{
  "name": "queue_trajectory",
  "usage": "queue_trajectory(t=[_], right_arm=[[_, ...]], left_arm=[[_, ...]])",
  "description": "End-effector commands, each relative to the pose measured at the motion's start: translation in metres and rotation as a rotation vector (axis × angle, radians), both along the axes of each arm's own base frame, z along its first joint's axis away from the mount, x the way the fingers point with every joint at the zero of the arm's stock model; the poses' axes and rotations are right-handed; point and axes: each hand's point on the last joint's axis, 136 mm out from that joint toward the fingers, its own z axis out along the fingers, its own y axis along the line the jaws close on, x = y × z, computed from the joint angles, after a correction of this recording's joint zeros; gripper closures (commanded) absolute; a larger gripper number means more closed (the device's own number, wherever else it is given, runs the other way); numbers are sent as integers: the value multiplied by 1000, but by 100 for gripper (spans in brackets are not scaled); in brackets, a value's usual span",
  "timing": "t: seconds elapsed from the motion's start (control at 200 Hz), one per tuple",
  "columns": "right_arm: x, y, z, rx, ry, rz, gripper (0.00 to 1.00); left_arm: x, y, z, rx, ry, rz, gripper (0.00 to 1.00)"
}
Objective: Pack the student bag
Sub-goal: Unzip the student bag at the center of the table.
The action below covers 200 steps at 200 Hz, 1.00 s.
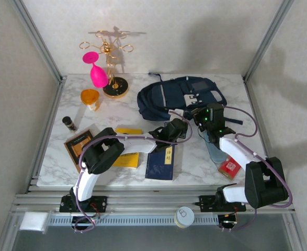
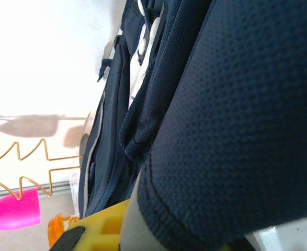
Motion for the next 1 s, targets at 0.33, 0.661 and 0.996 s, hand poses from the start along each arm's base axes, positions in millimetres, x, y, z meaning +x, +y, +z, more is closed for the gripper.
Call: queue_trajectory(t=[0.33, 0.661, 0.996], right_arm=[[14, 3, 46, 10, -129, 14, 100], [21, -12, 58, 7, -150, 38, 100], [42, -26, 55, -44, -118, 110, 100]], left_arm=[[10, 14, 11, 5, -29, -15, 100], [-11, 42, 16, 10, 11, -48, 100], [-38, 57, 5, 46, 75, -143, 100]])
